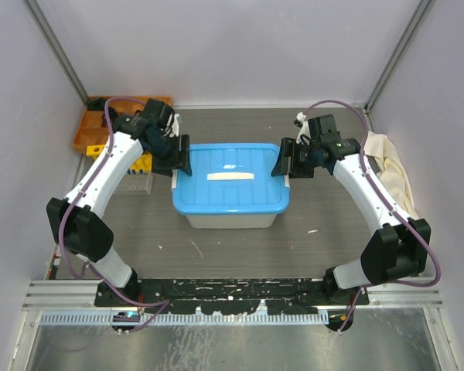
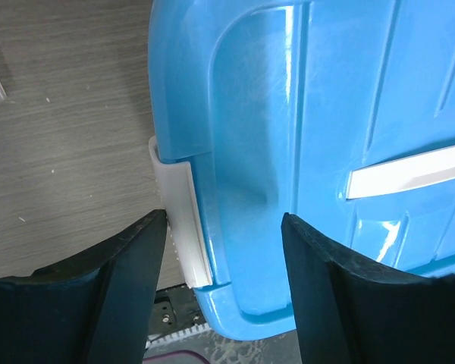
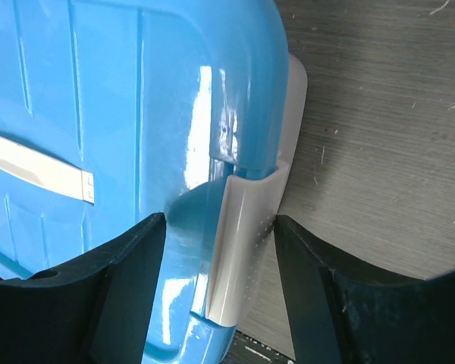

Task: Organize the chemistry lab equipment
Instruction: Close the lid of the storage box, then reset both arms

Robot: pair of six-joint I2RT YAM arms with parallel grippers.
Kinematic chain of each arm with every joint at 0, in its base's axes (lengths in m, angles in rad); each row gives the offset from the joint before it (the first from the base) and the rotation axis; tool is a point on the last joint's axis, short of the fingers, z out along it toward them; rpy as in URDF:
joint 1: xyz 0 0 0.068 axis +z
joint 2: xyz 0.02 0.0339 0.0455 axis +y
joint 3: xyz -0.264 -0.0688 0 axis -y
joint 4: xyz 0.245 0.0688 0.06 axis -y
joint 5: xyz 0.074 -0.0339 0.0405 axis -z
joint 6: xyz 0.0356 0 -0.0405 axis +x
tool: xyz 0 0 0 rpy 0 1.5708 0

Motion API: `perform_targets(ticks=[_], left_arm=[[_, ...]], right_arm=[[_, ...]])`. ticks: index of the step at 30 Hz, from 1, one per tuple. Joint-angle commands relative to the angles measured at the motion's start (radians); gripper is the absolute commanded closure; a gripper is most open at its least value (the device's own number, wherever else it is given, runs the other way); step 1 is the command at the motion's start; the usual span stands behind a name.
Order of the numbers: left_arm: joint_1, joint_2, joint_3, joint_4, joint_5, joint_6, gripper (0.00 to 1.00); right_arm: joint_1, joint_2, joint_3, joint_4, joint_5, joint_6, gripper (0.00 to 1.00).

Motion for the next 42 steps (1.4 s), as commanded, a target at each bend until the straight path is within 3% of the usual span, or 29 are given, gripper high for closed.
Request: perform_targets(ticks=[1, 11, 17, 18, 19, 20, 21, 25, 30, 36, 42], left_arm=[[-0.004, -0.017, 0.084, 0.063, -0.019, 0.018, 0.35], [0.022, 0.023, 0.256, 0.084, -0.061, 0.028, 0.31], [0.09, 0.048, 0.313, 0.216, 0.012, -0.007, 0.29], [0.106, 0.051, 0.317, 0.251, 0.033, -0.03, 0.25], [0.119, 0.056, 0.318, 0.286, 0.051, -0.061, 0.05], [0.13, 0.059, 0.322, 0.332, 0.061, -0.08, 0.01], [0.139, 0.065, 0.33, 0.366, 0.063, -0.095, 0.02], [0.142, 0.09, 0.36, 0.443, -0.049, -0.07, 0.02], [0.165, 0.049, 0.175, 0.699, -0.26, 0.068, 0.02], [0.35, 0.031, -0.002, 0.874, -0.148, -0.005, 0.02], [0.52, 0.052, -0.019, 0.86, -0.061, -0.051, 0.02]], right_arm=[[0.007, 0.004, 0.084, 0.058, 0.037, -0.015, 0.35], [0.005, -0.005, 0.207, 0.035, 0.183, -0.027, 0.33], [-0.011, 0.036, 0.329, 0.055, 0.365, -0.063, 0.32], [-0.011, 0.053, 0.357, 0.065, 0.391, -0.069, 0.3], [-0.011, 0.07, 0.386, 0.073, 0.423, -0.073, 0.26], [-0.012, 0.092, 0.42, 0.081, 0.447, -0.076, 0.17], [-0.011, 0.114, 0.453, 0.091, 0.471, -0.079, 0.02], [-0.011, 0.227, 0.576, 0.126, 0.654, -0.084, 0.0], [-0.011, 0.363, 0.672, 0.159, 0.79, -0.17, 0.0], [-0.019, 0.464, 0.724, 0.158, 0.839, -0.231, 0.0], [-0.106, 0.506, 0.748, 0.155, 0.731, -0.207, 0.0]])
